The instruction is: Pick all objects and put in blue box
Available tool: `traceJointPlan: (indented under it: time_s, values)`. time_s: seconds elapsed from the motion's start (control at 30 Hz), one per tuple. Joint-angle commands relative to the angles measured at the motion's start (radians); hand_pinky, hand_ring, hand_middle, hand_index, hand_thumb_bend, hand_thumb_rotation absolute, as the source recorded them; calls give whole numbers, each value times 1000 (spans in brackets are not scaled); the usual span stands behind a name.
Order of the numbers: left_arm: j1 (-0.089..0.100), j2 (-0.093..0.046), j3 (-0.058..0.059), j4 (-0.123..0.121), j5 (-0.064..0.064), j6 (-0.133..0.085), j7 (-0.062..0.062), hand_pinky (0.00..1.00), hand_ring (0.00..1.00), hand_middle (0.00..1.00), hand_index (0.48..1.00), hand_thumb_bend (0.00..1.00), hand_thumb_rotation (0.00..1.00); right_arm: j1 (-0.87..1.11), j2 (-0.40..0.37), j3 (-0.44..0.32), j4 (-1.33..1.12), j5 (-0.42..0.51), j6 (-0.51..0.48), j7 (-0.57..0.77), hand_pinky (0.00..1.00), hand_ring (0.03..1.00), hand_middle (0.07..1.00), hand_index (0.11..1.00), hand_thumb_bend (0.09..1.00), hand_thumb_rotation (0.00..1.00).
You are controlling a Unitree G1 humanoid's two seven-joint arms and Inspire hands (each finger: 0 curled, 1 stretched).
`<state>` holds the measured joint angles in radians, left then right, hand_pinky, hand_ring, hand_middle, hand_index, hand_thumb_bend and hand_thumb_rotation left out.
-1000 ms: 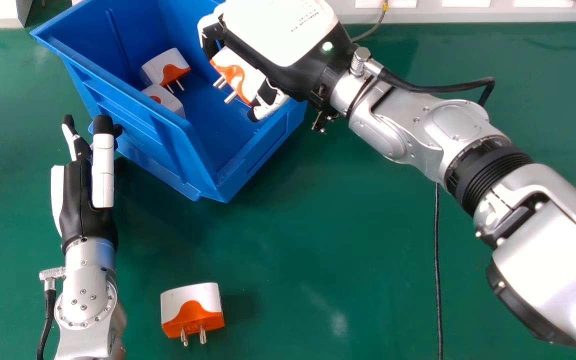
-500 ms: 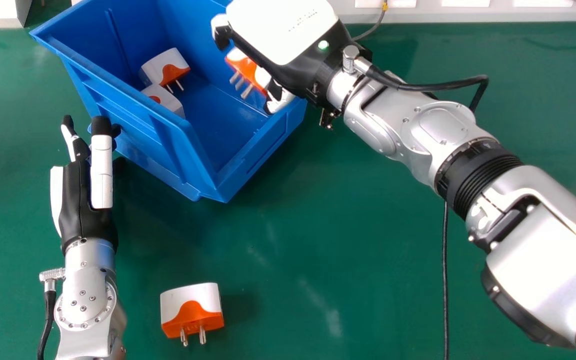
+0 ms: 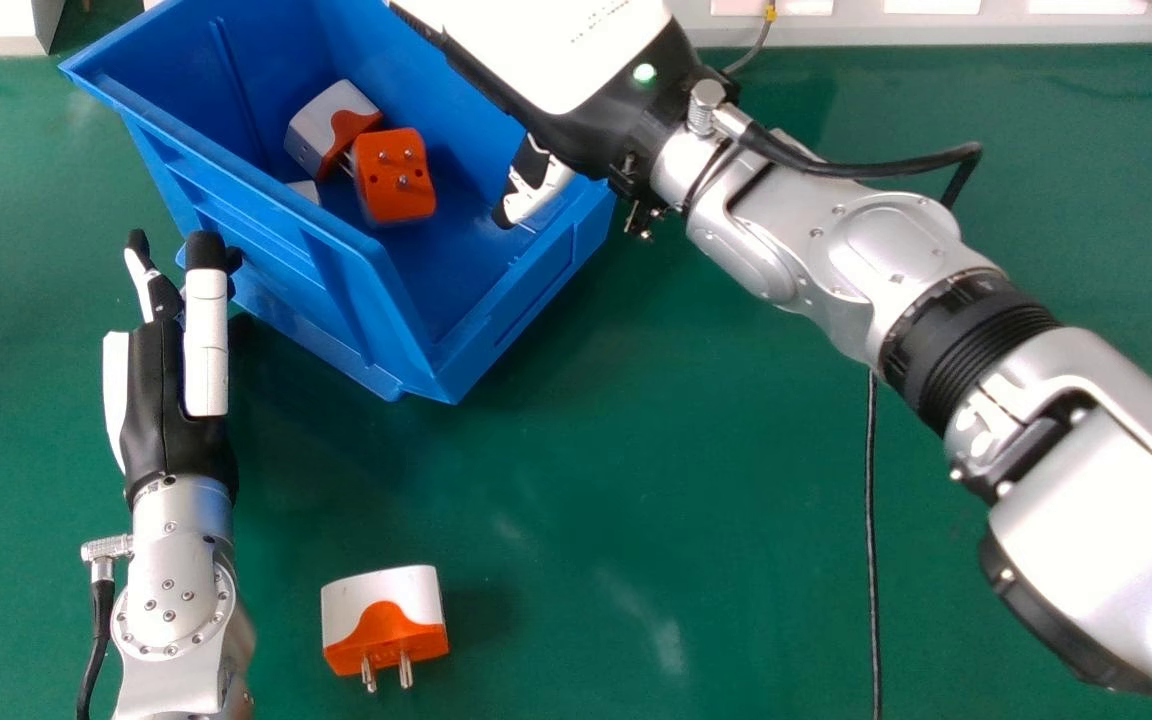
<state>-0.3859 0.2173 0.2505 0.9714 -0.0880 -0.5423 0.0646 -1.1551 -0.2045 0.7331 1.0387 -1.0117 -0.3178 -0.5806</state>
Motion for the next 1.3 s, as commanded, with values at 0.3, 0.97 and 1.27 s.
traceJointPlan:
  time_s: [0.3, 0.97, 1.27]
  values:
    - [17, -4, -19, -59, 24, 34, 25, 860, 908, 874, 945, 980, 1000, 528, -88, -189, -438, 86, -135, -473, 983, 1000, 1000, 1000, 1000, 469]
    - [68, 18, -17, -133, 26, 44, 15, 855, 900, 868, 945, 966, 1000, 660, -100, 221, -116, -216, -596, -856, 812, 927, 962, 1000, 921, 840]
    - [68, 15, -24, -140, 33, 47, 19, 854, 898, 867, 945, 962, 1000, 666, -91, 248, -125, -190, -608, -733, 815, 928, 961, 1000, 879, 819]
